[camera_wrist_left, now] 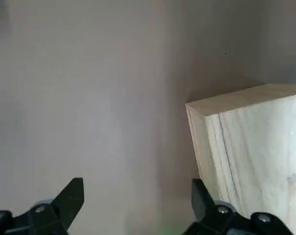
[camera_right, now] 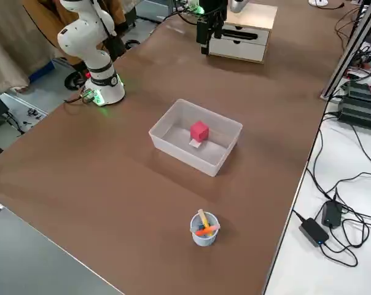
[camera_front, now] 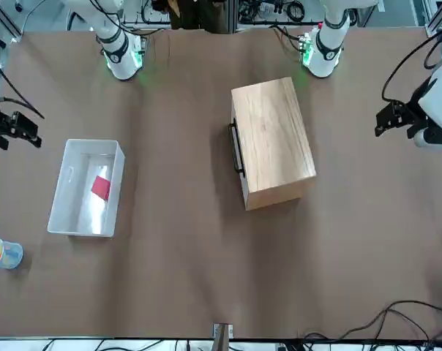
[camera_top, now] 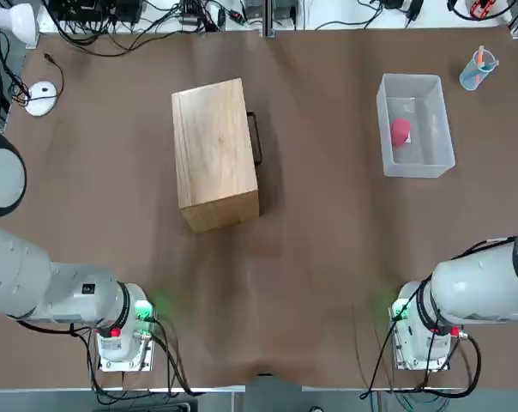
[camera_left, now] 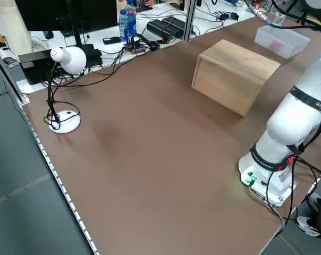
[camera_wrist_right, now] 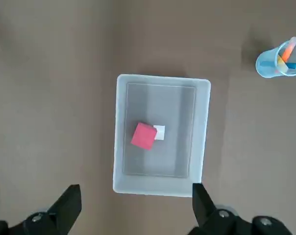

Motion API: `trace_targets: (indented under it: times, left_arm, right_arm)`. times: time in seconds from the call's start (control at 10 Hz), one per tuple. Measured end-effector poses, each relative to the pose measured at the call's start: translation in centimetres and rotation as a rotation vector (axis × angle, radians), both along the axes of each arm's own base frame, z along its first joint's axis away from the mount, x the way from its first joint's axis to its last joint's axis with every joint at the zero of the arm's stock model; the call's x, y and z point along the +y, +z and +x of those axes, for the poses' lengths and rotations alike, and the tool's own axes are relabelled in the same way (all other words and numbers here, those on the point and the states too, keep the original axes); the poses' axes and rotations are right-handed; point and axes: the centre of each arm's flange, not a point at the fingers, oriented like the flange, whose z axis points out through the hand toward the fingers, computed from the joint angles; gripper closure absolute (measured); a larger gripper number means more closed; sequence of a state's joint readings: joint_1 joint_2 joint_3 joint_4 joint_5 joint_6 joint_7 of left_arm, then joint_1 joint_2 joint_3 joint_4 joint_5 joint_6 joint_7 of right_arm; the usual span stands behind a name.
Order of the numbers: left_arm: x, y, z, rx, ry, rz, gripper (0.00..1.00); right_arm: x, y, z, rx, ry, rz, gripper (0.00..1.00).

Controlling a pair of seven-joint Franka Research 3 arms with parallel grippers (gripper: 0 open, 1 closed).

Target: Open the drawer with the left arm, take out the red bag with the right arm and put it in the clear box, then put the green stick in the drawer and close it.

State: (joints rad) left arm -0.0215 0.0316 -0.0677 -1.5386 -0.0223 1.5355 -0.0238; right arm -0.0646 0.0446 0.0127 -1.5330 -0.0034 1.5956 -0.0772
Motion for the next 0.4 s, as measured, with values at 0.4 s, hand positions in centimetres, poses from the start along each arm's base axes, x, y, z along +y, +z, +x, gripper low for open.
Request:
trace_targets:
  times: [0.4]
  left_arm:
    - [0.01, -0.04, 0.00, 0.001, 0.000, 0.000, 0.02]
  right_arm:
    - [-0.78, 0.18, 0.16, -0.018, -0.016, -0.022, 0.00]
